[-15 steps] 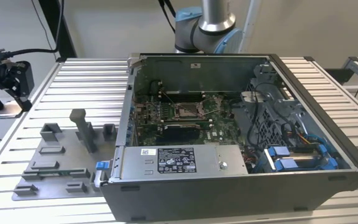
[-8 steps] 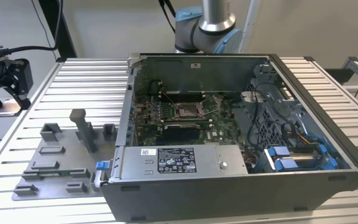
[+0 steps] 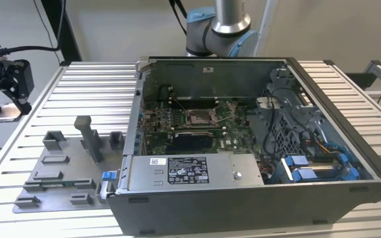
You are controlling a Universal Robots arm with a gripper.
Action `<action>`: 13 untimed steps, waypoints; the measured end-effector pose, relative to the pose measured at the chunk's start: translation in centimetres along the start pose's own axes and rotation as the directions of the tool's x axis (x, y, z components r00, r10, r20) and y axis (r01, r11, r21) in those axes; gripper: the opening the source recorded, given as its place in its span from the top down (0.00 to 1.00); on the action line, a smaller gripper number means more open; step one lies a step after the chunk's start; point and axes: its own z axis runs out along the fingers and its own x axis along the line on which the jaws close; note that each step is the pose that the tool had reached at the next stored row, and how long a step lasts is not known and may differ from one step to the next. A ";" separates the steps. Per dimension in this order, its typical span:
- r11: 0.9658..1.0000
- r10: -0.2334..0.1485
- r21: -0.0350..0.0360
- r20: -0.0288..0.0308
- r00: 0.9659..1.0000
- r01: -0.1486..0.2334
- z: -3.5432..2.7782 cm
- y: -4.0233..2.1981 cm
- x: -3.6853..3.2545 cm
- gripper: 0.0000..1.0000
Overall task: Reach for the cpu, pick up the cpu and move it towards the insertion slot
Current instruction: 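Pick up the cpu and move it towards the insertion slot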
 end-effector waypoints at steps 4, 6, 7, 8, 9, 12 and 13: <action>1.000 0.000 0.000 0.000 1.000 0.000 -0.18 0.00 0.00 1.00; 1.000 0.000 0.000 0.000 1.000 0.000 -0.30 0.01 0.00 1.00; 1.000 0.000 0.000 0.000 1.000 0.000 -0.39 0.02 0.00 1.00; 1.000 0.000 0.000 0.000 1.000 0.000 -0.47 0.02 -0.01 1.00; 1.000 0.000 0.000 0.000 1.000 0.000 -0.57 0.02 0.00 1.00; 1.000 0.000 0.000 0.000 1.000 0.000 -0.92 0.04 -0.01 1.00; 1.000 0.000 0.000 0.000 1.000 0.000 -1.07 0.04 -0.01 1.00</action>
